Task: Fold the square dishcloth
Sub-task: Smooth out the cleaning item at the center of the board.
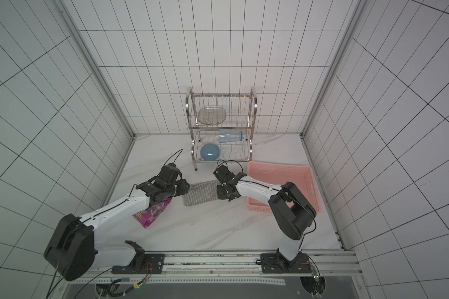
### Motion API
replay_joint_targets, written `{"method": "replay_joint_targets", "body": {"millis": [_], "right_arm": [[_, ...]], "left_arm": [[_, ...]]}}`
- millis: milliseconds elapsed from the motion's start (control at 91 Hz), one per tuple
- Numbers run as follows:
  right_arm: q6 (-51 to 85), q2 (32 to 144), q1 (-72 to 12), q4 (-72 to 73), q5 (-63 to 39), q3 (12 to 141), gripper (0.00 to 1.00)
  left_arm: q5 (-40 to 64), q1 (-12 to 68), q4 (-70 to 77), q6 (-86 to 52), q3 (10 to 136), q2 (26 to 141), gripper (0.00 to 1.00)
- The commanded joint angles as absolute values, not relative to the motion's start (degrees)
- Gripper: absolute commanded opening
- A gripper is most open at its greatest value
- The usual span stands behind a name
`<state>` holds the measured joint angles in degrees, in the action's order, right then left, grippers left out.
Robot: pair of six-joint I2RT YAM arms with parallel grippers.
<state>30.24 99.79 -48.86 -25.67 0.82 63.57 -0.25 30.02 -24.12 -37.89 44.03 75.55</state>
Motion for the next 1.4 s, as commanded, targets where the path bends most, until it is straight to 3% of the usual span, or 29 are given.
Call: {"method": "replay_joint_targets", "body": {"millis": [0,132,528,1385], "right_arm": [[30.61,98.17,-49.26,-26.72,-0.01,66.05,0.22],[31.24,98.50,-49.54,-26.25,-2.29,66.88,0.19],[33.46,100.79,-50.86,-23.53,-8.43,67.61,0.19],[34.28,104.24,-47.69,-21.92,-7.78,64.22,0.18]], "left_arm": [[6.83,32.37,-17.12,-41.14,41.57,76.41,0.41],[9.02,35.30,-12.97,-42.72,41.44,79.43,0.34],[10.78,35.36,-8.67,-43.38,40.67,86.70,0.31],[13.86,28.81,-10.44,-40.78,35.51,82.04,0.29]]}}
